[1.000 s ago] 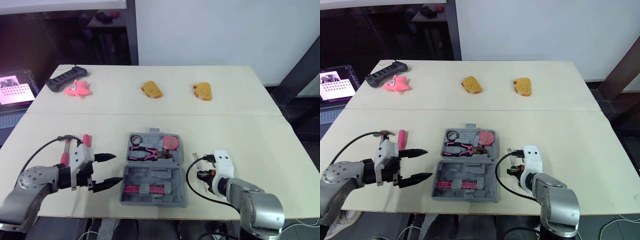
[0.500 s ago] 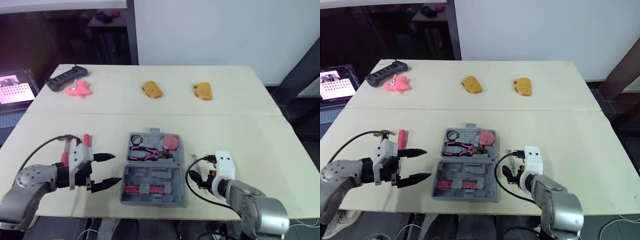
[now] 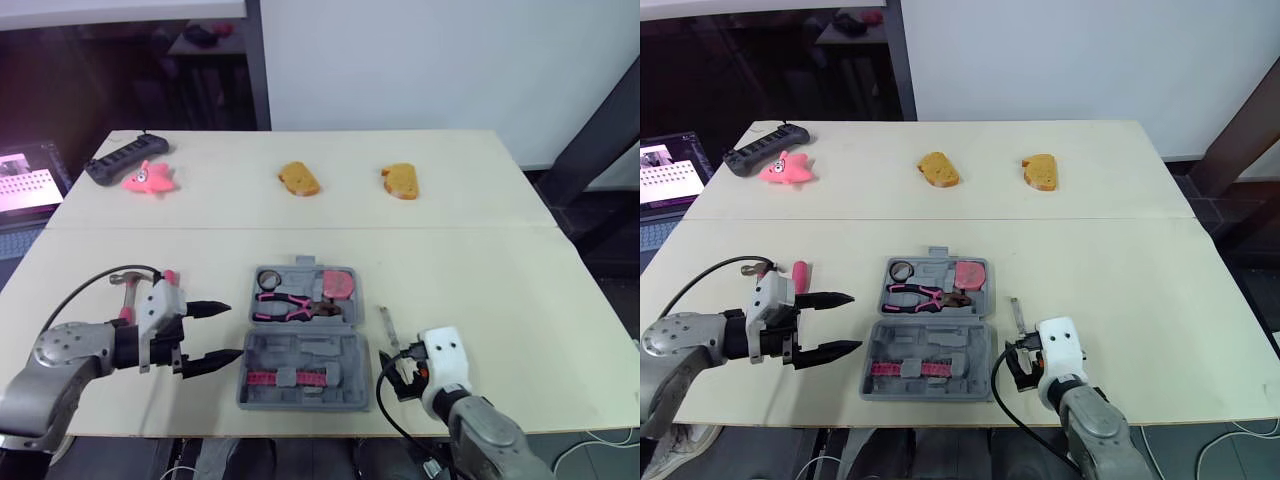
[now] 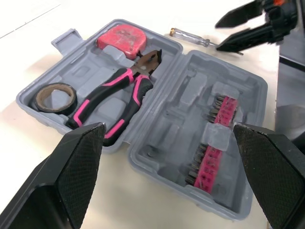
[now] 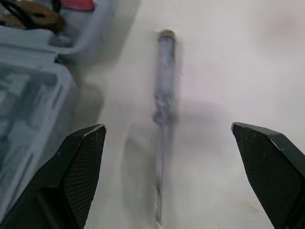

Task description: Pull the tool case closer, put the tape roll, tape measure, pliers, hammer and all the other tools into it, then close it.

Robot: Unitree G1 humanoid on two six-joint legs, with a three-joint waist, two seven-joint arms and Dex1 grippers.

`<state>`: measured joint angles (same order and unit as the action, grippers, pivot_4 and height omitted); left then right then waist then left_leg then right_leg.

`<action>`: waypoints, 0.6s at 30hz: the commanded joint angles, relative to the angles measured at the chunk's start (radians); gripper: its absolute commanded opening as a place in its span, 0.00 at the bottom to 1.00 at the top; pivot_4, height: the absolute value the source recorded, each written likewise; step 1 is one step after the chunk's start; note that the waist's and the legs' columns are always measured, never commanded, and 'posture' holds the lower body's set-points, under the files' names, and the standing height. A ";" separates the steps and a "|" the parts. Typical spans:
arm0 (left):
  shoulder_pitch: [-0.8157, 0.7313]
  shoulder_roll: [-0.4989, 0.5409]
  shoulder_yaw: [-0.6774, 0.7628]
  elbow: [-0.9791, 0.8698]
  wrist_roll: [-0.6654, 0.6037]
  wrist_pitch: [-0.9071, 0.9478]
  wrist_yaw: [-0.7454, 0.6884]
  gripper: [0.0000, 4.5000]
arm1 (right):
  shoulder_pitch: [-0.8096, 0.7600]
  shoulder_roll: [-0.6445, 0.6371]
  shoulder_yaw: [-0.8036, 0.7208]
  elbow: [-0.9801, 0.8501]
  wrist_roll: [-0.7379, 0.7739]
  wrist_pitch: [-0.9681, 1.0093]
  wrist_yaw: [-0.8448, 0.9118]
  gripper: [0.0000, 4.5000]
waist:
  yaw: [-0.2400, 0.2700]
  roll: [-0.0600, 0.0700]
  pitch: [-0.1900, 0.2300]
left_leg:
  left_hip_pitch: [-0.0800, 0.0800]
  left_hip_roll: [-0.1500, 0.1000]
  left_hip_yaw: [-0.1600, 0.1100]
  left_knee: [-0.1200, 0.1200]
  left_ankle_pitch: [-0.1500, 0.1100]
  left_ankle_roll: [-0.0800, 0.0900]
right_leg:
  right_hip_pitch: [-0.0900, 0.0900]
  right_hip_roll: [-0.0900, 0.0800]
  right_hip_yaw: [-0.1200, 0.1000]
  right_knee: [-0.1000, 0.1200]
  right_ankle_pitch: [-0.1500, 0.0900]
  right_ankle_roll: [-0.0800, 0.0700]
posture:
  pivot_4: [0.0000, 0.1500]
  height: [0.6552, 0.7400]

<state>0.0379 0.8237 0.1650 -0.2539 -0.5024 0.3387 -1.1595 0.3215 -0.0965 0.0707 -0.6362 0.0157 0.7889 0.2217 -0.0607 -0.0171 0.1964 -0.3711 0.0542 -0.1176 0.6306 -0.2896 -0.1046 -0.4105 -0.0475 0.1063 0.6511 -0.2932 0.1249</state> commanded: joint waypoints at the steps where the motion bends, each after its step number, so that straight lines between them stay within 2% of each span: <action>1: -0.020 0.009 -0.007 -0.006 -0.004 0.001 -0.008 1.00 | -0.013 0.005 0.012 0.055 0.005 -0.039 -0.019 0.99 | 0.000 0.000 0.000 | 0.000 0.000 0.000 0.000 0.000 0.000 | 0.000 0.000 0.000 0.000 0.000 0.000 | 1.00 1.00; 9: -0.018 0.017 0.004 -0.020 -0.010 0.006 -0.003 1.00 | -0.015 0.016 -0.032 0.138 0.031 -0.034 -0.050 0.99 | -0.002 -0.003 -0.002 | 0.001 0.000 0.000 0.000 0.000 0.000 | 0.002 0.000 0.000 0.000 0.000 0.000 | 1.00 1.00; 14: -0.004 0.019 0.015 -0.035 -0.015 0.012 0.003 1.00 | -0.018 -0.008 -0.013 0.128 0.026 -0.003 -0.054 0.47 | 0.001 -0.004 -0.003 | 0.001 0.000 0.000 0.000 0.000 0.000 | 0.002 0.000 0.000 0.000 0.000 0.000 | 1.00 1.00; 18: -0.009 0.020 0.016 -0.031 -0.018 0.016 0.005 1.00 | -0.023 -0.027 0.008 0.126 0.023 -0.009 -0.051 0.01 | -0.001 -0.004 -0.003 | 0.002 0.000 0.000 0.000 0.000 0.000 | 0.002 0.000 0.000 0.000 0.000 0.000 | 1.00 1.00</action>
<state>0.0341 0.8255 0.1517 -0.2592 -0.5034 0.3523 -1.1544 0.2790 -0.1178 0.0499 -0.5434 0.0337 0.7515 0.1628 -0.0614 -0.0211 0.1936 -0.3694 0.0544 -0.1179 0.6304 -0.2896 -0.1046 -0.4088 -0.0474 0.1061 0.6510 -0.2932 0.1251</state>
